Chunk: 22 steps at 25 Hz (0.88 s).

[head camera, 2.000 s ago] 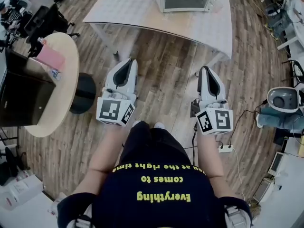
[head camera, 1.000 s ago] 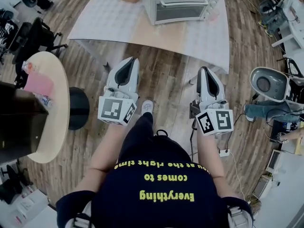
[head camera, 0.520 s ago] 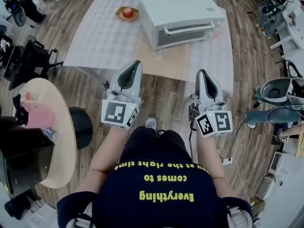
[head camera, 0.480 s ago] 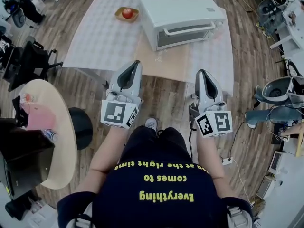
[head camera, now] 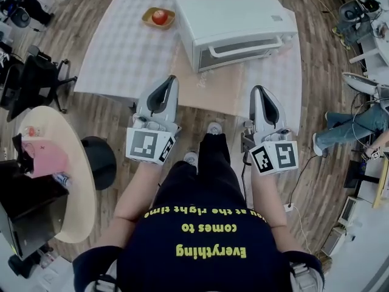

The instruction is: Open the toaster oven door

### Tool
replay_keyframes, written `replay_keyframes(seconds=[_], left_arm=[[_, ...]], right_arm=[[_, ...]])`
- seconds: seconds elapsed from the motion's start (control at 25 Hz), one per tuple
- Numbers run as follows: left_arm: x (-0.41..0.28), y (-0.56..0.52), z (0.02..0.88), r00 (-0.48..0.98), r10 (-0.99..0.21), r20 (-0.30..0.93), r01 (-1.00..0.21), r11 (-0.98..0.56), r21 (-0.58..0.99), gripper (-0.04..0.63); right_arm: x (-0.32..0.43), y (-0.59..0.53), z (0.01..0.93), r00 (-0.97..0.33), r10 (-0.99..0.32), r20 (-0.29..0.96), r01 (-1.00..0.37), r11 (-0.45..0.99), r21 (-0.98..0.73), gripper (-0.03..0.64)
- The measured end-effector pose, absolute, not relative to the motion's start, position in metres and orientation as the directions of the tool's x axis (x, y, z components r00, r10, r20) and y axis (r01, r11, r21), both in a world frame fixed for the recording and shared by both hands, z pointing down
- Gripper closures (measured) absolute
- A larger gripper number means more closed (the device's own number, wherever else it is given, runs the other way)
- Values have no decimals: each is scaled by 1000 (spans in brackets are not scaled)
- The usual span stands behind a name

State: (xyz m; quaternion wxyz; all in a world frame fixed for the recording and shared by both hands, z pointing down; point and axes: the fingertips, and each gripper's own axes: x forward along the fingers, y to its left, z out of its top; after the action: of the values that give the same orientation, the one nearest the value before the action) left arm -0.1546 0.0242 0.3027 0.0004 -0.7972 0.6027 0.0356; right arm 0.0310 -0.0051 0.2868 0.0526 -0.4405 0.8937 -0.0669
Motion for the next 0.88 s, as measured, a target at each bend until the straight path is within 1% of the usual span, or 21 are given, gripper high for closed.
replay_keyframes(seconds=[0.28, 0.52, 0.88], left_arm=[[-155, -30, 304, 190, -981, -49, -981, -192, 36, 597], [-145, -78, 302, 144, -989, -45, -989, -145, 28, 597], [-143, -114, 310, 72, -997, -31, -997, -72, 25, 597]], right_arm=[[29, -73, 282, -672, -739, -49, -726, 670, -156, 606], [45, -133, 282, -697, -716, -43, -703, 694, -156, 606], [41, -178, 294, -749, -662, -18, -651, 741, -162, 606]])
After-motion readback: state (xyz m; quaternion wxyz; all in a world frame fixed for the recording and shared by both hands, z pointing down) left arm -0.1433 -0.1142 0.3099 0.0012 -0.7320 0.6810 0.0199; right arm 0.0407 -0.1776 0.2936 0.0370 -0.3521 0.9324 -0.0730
